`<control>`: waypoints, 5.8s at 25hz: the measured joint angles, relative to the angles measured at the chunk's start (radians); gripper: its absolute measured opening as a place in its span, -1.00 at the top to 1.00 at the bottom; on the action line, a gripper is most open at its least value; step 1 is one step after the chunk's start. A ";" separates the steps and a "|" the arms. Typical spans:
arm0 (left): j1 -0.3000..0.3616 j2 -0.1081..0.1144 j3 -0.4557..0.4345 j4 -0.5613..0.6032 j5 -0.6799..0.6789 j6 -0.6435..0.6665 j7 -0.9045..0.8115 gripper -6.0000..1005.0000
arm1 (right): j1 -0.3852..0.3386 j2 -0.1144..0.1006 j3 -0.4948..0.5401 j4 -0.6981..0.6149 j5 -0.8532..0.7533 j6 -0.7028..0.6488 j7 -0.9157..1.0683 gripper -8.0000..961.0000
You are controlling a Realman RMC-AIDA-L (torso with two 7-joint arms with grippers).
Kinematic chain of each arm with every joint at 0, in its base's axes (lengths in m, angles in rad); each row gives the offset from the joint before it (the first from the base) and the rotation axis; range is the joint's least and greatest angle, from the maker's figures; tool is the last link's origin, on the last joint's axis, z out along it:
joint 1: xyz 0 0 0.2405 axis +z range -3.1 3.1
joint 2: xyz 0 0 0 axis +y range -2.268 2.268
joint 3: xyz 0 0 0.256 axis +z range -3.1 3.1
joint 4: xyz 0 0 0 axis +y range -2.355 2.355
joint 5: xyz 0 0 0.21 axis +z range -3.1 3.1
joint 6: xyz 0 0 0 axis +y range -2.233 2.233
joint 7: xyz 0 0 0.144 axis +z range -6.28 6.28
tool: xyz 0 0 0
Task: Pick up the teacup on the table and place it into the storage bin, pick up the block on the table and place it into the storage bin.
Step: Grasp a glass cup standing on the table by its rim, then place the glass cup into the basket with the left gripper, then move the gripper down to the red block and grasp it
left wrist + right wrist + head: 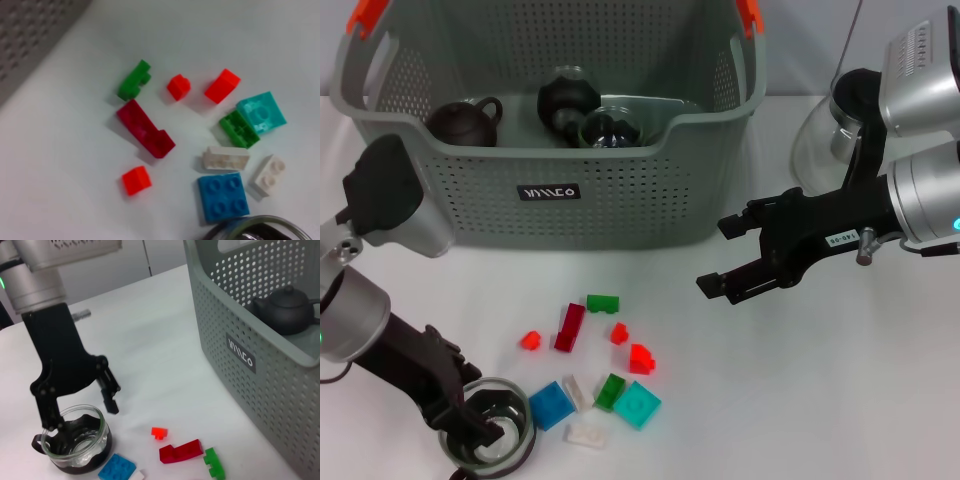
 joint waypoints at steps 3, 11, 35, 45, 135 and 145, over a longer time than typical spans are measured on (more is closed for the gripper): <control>-0.003 0.001 0.001 -0.024 0.000 -0.012 0.002 -0.54 | 0.002 0.000 0.000 0.001 0.000 0.000 0.000 -0.97; 0.002 0.000 0.001 -0.053 0.009 -0.077 -0.009 -0.47 | 0.004 0.000 0.002 0.001 0.000 0.000 0.000 -0.97; -0.003 0.000 -0.016 -0.054 0.020 -0.093 -0.060 0.90 | 0.005 0.000 0.005 0.001 0.000 -0.001 0.000 -0.97; -0.126 0.020 -0.340 0.069 -0.277 0.215 -0.150 0.90 | 0.002 -0.003 0.008 0.001 -0.003 -0.008 0.002 -0.97; -0.054 0.059 -0.419 -0.026 -0.810 0.171 0.157 -0.68 | 0.071 -0.023 -0.021 0.016 -0.017 -0.098 0.003 -0.97; 0.057 0.010 -0.335 -0.113 -0.571 0.178 0.256 -0.68 | 0.124 0.002 -0.161 0.052 -0.087 -0.080 -0.003 -0.97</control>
